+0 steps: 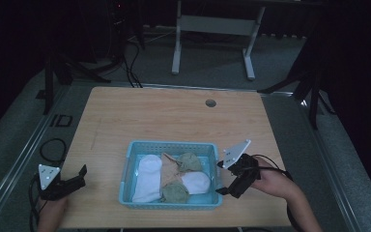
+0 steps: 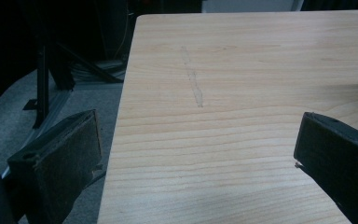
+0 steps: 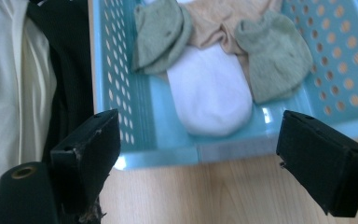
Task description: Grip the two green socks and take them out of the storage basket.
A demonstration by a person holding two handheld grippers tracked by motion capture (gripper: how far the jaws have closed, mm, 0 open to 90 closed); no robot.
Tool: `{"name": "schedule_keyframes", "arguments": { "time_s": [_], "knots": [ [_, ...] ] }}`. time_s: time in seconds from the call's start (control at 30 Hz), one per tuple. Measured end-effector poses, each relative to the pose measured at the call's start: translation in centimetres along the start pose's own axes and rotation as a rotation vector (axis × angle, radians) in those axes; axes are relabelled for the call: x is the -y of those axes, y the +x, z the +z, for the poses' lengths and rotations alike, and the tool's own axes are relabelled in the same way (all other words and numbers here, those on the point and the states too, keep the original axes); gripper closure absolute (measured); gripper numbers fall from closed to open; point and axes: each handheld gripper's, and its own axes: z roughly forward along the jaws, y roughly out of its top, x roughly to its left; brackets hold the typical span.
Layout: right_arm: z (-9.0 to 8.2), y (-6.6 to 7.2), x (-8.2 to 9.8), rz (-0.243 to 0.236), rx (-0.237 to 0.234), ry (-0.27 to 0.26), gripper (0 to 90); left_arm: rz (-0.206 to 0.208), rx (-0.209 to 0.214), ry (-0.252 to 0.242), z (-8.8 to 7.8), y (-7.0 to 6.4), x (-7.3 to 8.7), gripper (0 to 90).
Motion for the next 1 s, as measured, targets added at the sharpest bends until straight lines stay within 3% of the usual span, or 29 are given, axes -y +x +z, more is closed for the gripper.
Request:
{"name": "schedule_keyframes", "arguments": {
  "time_s": [0.13, 0.2, 0.3, 0.37, 0.6, 0.67, 0.93, 1.0],
  "knots": [
    [0.9, 0.0, -0.9, 0.005, -0.024, 0.015, 13.3, 0.0, 0.001, 0.0, 0.0, 0.0, 0.0, 0.4],
    [1.5, 0.1, -1.3, 0.009, -0.009, 0.01, 13.3, 0.001, 0.002, -0.002, 0.0, 0.0, 0.0, 0.3],
    [2.4, 0.4, -2.1, -0.009, 0.001, 0.017, 12.9, 0.002, 0.002, 0.0, 0.0, 0.0, 0.0, 0.4],
    [3.0, 0.5, -2.5, -0.017, -0.03, 0.014, 12.5, 0.001, 0.002, -0.001, 0.0, 0.0, 0.0, 0.3],
    [5.0, 0.6, -4.0, -0.054, -0.047, 0.045, 15.1, 0.003, 0.003, -0.002, 0.0, 0.0, 0.0, 0.4],
    [5.6, 0.6, -4.3, -0.073, -0.043, 0.059, 20.6, 0.004, 0.004, -0.001, 0.0, 0.0, 0.0, 0.3],
    [7.9, 0.4, -5.6, -0.096, -0.065, 0.096, 27.7, 0.007, 0.005, -0.002, 0.0, 0.0, 0.0, 0.4],
    [8.5, 0.4, -5.9, -0.097, -0.067, 0.105, 33.5, 0.011, 0.005, -0.002, 0.0, 0.0, 0.0, 0.4]
  ]
}}
